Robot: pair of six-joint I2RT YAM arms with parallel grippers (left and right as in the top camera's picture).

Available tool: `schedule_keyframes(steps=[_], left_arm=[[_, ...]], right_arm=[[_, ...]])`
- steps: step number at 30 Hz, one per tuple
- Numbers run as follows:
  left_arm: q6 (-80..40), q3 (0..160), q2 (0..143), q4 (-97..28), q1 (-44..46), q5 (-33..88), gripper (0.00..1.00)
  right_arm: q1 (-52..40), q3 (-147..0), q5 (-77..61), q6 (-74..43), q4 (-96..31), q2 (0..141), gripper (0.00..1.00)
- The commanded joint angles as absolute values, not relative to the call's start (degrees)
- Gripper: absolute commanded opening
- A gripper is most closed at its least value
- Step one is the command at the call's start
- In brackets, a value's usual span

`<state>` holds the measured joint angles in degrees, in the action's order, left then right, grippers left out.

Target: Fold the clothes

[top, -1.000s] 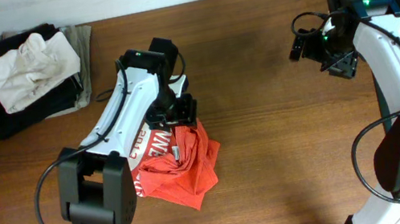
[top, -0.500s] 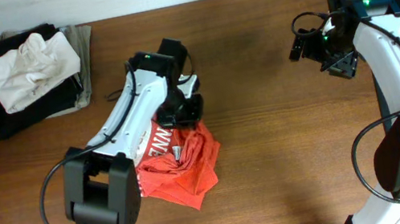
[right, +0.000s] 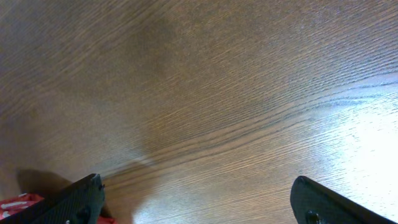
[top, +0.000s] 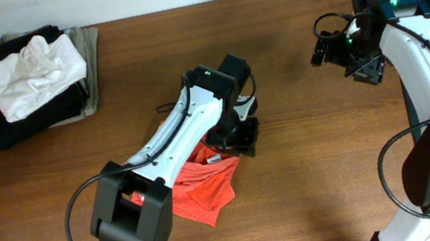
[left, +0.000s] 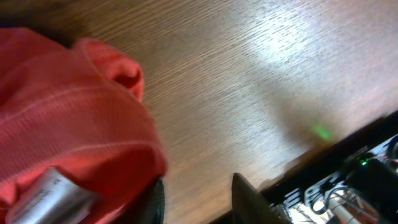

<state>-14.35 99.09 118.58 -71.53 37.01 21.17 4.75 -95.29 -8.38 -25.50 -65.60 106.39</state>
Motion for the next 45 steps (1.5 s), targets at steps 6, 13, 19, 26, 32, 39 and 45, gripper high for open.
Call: schedule_keyframes(steps=[6, 13, 19, 26, 32, 39, 45], left_arm=[[-14.3, 100.1, 118.3, -72.7, 42.0, 23.1, 0.55], [-13.0, 115.2, 115.4, -86.8, 38.7, 10.0, 0.55], [-13.0, 116.9, 113.7, -96.7, 27.8, -1.8, 0.66], [-11.9, 109.4, 113.6, -96.5, 16.6, 2.1, 0.99], [-11.2, 97.1, 113.6, -87.9, 15.2, 3.3, 0.99], [-4.8, 86.8, 113.6, -80.3, 15.2, 13.1, 0.94], [-1.6, 86.5, 113.6, -81.9, 15.3, 17.2, 0.38]], right_arm=[[5.0, -95.4, -7.6, -25.5, -65.6, 106.2, 0.99], [5.0, -95.4, -7.6, -25.5, -65.6, 106.2, 0.99], [5.0, -95.4, -7.6, -25.5, -65.6, 106.2, 0.99], [5.0, -95.4, -7.6, -25.5, -65.6, 106.2, 0.99], [5.0, -95.4, -7.6, -25.5, -65.6, 106.2, 0.99], [5.0, -95.4, -7.6, -25.5, -65.6, 106.2, 0.99], [5.0, -95.4, -7.6, -25.5, -65.6, 106.2, 0.99]])
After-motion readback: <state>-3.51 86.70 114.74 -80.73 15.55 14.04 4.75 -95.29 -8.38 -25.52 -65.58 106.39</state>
